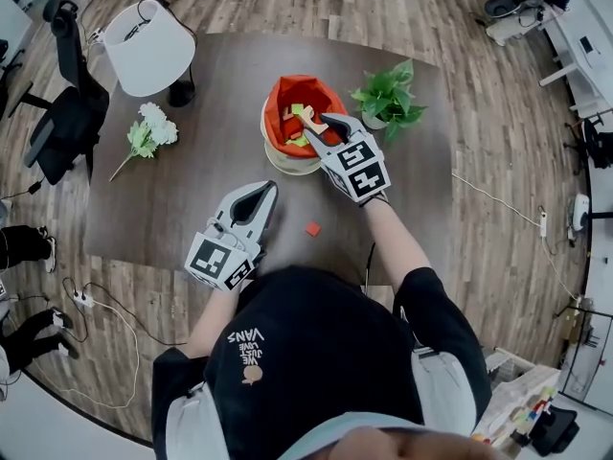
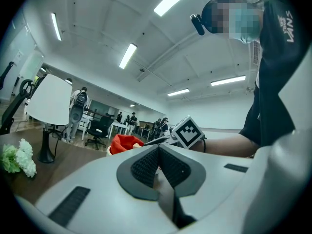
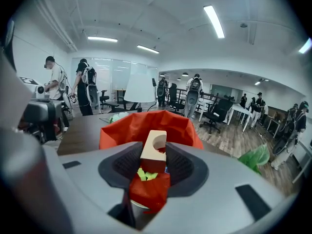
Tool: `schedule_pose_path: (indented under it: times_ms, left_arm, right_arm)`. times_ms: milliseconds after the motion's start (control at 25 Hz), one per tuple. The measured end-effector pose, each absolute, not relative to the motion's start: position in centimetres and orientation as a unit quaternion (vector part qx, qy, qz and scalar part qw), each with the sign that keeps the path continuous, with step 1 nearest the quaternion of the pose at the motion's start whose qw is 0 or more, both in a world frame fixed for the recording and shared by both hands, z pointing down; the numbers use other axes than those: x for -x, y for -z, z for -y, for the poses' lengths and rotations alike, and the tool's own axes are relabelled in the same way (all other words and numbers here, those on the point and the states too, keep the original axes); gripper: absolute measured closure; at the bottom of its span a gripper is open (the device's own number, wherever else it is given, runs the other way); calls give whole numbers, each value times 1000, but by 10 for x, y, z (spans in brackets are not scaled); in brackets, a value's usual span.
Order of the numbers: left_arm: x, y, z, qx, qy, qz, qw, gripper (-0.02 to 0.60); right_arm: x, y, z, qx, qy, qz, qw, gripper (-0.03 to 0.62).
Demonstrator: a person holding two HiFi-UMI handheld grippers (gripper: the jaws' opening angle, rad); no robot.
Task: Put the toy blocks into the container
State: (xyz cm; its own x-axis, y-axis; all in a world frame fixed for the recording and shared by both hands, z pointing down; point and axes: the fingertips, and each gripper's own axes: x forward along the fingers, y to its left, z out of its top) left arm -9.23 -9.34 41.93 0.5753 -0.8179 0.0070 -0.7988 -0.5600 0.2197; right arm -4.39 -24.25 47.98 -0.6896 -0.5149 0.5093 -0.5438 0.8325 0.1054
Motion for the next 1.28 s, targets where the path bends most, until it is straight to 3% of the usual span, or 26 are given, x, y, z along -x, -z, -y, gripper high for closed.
schedule_pose_path:
  times_ms: [760, 920, 1280]
  left_arm:
    - [92, -419, 87, -878, 48, 467, 96, 571]
    - [90, -417, 87, -879, 48, 465, 95, 571]
    - [87, -415, 86, -881, 49, 462, 92, 571]
  right_arm:
    - [40, -471, 240, -316, -18, 921, 227, 421]
    - [35, -455, 237, -324, 1, 925, 198, 547]
    - [32, -430, 222, -319, 18, 932, 168, 577]
